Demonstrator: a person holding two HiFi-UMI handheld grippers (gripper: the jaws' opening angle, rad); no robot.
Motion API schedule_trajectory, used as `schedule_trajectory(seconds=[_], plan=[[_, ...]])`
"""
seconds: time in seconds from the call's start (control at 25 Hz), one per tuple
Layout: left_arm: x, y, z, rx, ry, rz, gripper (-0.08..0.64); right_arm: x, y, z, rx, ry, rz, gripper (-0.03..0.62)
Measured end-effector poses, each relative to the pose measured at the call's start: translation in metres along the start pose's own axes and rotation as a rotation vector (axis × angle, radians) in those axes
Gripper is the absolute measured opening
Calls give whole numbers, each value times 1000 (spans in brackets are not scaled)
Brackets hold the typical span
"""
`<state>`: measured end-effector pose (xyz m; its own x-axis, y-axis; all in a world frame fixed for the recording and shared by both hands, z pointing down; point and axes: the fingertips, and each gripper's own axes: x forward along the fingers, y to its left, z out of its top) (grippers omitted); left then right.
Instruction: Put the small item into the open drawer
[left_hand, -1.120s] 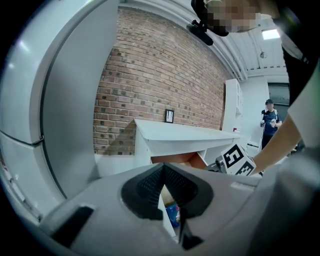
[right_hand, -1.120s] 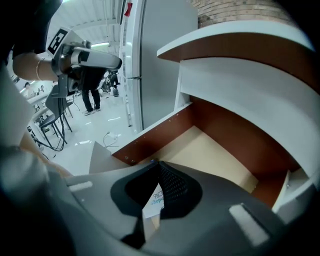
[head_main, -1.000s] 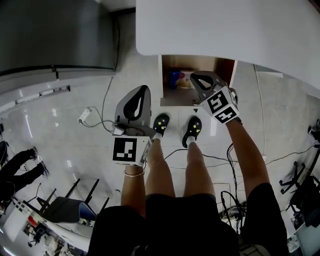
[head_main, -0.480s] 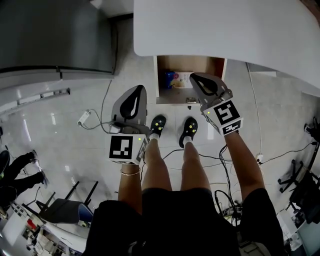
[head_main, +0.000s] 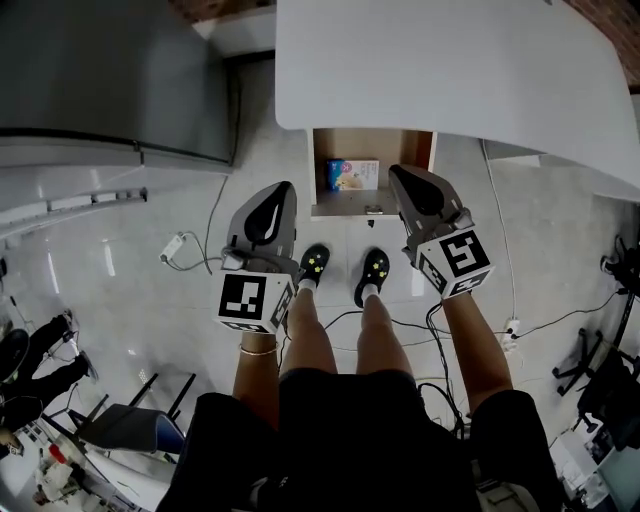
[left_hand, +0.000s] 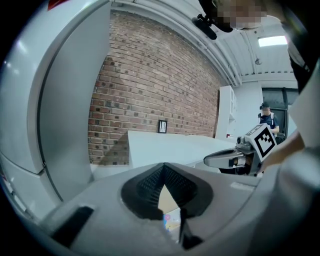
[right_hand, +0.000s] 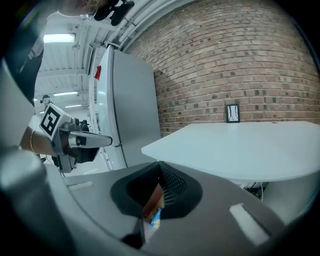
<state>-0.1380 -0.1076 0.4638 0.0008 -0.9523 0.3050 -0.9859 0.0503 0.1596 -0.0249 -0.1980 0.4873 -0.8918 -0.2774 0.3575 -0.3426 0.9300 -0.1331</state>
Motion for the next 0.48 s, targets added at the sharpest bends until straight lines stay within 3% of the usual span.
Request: schedule_trajectory(seconds=[0.48], plan=[[-25,-22,42,17,-12,-33,-3,-55,-3,50,120,-117,-75,12]])
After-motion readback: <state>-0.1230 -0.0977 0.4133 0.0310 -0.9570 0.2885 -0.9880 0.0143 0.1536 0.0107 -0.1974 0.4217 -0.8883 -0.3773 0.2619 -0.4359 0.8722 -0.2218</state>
